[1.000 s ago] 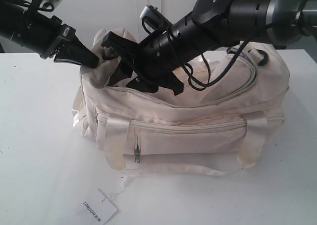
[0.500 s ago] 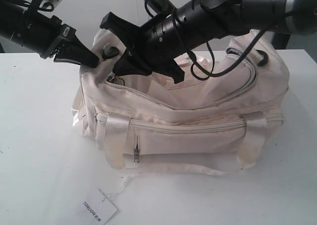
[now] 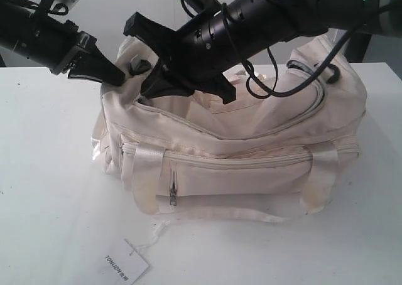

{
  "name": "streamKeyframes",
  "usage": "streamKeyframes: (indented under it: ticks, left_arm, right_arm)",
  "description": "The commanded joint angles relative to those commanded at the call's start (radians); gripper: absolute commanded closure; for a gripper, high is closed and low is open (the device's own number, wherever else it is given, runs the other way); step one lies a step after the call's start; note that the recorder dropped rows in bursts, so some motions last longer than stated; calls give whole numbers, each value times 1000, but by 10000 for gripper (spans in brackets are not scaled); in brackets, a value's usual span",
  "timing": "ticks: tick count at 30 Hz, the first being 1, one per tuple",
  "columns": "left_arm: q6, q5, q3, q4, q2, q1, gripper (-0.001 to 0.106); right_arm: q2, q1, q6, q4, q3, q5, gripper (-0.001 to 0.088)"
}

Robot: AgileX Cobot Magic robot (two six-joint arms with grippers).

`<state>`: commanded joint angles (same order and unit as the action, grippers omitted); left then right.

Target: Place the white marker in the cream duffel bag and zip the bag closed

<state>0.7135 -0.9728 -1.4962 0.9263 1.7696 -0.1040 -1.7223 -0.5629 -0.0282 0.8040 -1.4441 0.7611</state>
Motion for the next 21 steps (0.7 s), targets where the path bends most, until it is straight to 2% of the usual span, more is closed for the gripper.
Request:
streamKeyframes:
  ticks: [3, 10, 12, 18, 21]
  left_arm:
    - [0, -7, 0, 0, 0, 0, 1053]
    - [0, -7, 0, 0, 0, 0, 1053]
    - [0, -7, 0, 0, 0, 0, 1053]
    - [12, 7, 0, -19, 4, 0, 1053]
    - [24, 3, 0, -45, 24, 0, 1053]
  right_arm:
    - [0, 0, -167, -41, 0, -24, 868]
    - [-7, 0, -529, -232, 0, -52, 867]
    - [-16, 0, -552, -245, 0, -52, 837]
    - [-25, -6, -552, -231, 0, -44, 649]
    - [-19, -6, -521, -200, 0, -46, 622]
